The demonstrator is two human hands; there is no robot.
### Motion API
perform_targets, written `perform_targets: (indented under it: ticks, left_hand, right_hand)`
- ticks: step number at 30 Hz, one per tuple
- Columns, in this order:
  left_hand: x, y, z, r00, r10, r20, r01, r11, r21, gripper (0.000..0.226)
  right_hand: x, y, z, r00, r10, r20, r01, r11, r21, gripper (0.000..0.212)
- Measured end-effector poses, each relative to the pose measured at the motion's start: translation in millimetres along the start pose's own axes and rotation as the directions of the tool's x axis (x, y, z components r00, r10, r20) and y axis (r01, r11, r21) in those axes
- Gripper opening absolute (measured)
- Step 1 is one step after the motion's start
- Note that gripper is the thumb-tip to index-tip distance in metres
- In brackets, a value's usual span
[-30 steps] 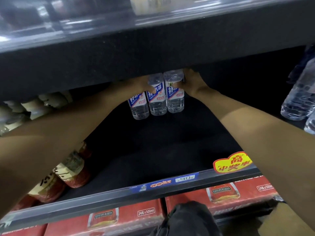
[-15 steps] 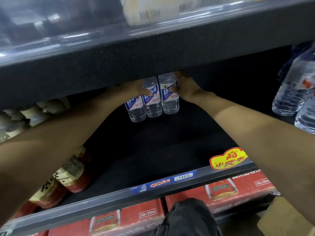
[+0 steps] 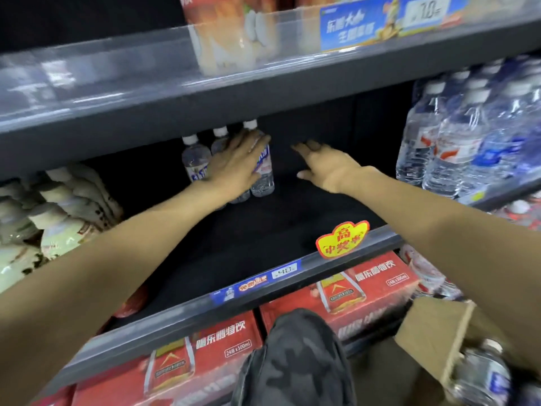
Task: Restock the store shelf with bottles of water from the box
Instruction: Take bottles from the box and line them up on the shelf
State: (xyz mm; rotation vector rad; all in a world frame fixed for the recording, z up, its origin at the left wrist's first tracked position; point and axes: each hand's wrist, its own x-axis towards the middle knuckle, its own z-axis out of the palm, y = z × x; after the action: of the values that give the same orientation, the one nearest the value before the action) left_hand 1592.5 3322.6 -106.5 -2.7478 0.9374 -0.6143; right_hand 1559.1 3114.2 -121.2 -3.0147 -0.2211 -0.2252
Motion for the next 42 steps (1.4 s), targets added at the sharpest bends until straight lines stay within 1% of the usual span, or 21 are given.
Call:
perform_targets:
  ticks: [6, 9, 12, 15, 18, 20, 22, 24, 27, 29, 34, 38, 42]
  left_hand:
    - [5, 68, -28, 0.988, 0.142, -0.068, -0.147, 0.986, -0.083, 0.066]
    - [13, 114, -37, 0.966, 0.234, -0.107, -0.246, 0.963, -0.110, 0.059]
    - [23, 167, -42, 0.923, 0.345, -0.171, -0.367, 0.922, -0.123, 0.055]
    - [31, 225, -44, 0.867, 0.456, -0.203, -0.487, 0.862, -0.144, 0.053]
    - [33, 282, -41, 0.805, 0.545, -0.233, -0.587, 0.790, -0.180, 0.050]
    - [31, 317, -33, 0.776, 0.586, -0.235, -0.629, 0.749, -0.208, 0.050]
    - [26, 350, -20, 0.749, 0.625, -0.218, -0.662, 0.710, -0.241, 0.049]
    - [17, 381, -5, 0.715, 0.673, -0.190, -0.697, 0.666, -0.265, 0.048]
    - [2, 420, 23, 0.665, 0.730, -0.156, -0.737, 0.609, -0.292, 0.047]
    - [-9, 441, 42, 0.646, 0.753, -0.126, -0.743, 0.583, -0.329, 0.047]
    - [-31, 480, 91, 0.603, 0.797, 0.026, -0.736, 0.568, -0.368, 0.051]
    - [-42, 499, 127, 0.571, 0.811, 0.125, -0.731, 0.572, -0.372, 0.052]
    - [-49, 515, 157, 0.562, 0.788, 0.251, -0.642, 0.607, -0.468, 0.058]
  right_hand:
    - [-78, 43, -19, 0.986, 0.083, -0.146, -0.085, 0.996, -0.008, 0.048]
    - [-128, 78, -22, 0.968, 0.167, -0.188, -0.174, 0.985, -0.021, 0.039]
    - [-187, 118, -23, 0.940, 0.280, -0.194, -0.290, 0.957, -0.026, 0.035]
    - [-249, 153, -20, 0.907, 0.380, -0.182, -0.392, 0.920, -0.030, 0.035]
    - [-305, 181, -10, 0.846, 0.512, -0.146, -0.521, 0.853, -0.027, 0.034]
    - [-339, 193, 1, 0.799, 0.589, -0.123, -0.594, 0.804, -0.015, 0.032]
    - [-369, 200, 18, 0.774, 0.625, -0.102, -0.630, 0.777, -0.014, 0.030]
    - [-395, 206, 39, 0.769, 0.635, -0.067, -0.638, 0.769, -0.031, 0.031]
    - [-421, 210, 71, 0.717, 0.697, -0.002, -0.696, 0.717, 0.045, 0.034]
    - [-432, 212, 93, 0.692, 0.720, 0.051, -0.722, 0.688, 0.078, 0.032]
    - [-444, 223, 144, 0.660, 0.719, 0.219, -0.745, 0.663, 0.069, 0.039]
    - [-439, 228, 179, 0.631, 0.723, 0.280, -0.758, 0.652, 0.024, 0.038]
    - [-427, 230, 208, 0.577, 0.749, 0.325, -0.785, 0.618, -0.031, 0.034]
